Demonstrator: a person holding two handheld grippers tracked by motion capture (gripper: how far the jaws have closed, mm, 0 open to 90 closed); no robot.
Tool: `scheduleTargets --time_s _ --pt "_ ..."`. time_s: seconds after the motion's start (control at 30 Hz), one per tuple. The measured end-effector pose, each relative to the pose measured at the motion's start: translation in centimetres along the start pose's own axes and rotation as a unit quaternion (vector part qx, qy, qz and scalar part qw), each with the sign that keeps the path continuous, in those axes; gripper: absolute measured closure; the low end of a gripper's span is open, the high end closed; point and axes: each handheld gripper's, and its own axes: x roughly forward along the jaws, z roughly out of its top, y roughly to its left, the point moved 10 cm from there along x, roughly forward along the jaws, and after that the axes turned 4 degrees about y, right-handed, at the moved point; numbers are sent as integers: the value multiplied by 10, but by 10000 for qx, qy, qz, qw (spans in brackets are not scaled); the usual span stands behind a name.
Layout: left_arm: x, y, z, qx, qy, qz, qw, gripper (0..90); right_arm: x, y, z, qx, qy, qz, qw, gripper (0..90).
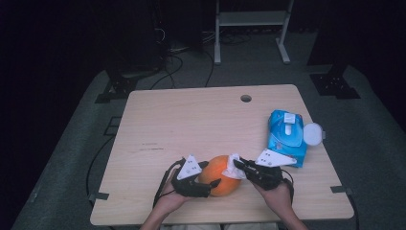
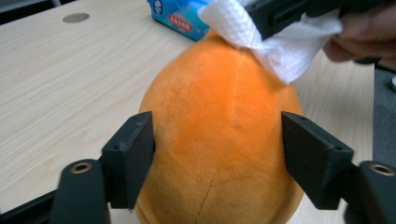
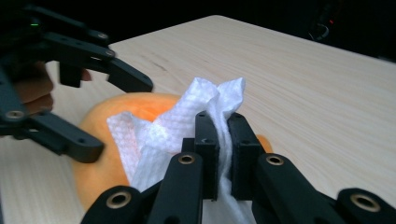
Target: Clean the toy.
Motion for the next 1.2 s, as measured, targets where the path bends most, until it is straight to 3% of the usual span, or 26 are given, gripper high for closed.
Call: scheduleTargets --time_s 0.1,0.17,0.27,0.47,0.5,0.63,0.7,0.87,1.0,1.1,1.2 --pt "8 -10 5 297 69 57 9995 202 2 10 3 21 -63 121 9999 833" --pt "8 -10 2 338 83 36 9994 227 3 19 6 -96 -95 245 9996 832" --pt "2 -3 -3 199 44 -41 9998 280 2 15 7 -124 -109 193 9997 833" --pt "-6 10 -5 -106 -17 -21 9999 256 0 -16 -10 406 13 -132 9991 833" --pt "-6 9 -2 -87 -59 -28 9999 213 2 -15 -12 539 -25 -46 9985 833" --pt "-2 1 0 87 -55 -65 9999 213 3 1 -3 389 -187 190 9989 833" --pt "-4 6 -3 -3 -32 -66 10000 256 3 2 -3 356 -192 197 9990 833" --pt "-6 20 -8 -392 -78 -23 9992 279 11 -6 -22 809 -30 333 9962 834" --pt "-5 21 -8 -478 -117 -51 9988 279 7 5 -12 791 -214 554 9951 833" --pt "-2 16 -8 -384 -85 -110 9992 279 6 13 -3 564 -270 547 9965 833" --pt "-1 13 -8 -346 -85 -164 9992 279 8 5 -10 712 -208 482 9961 832"
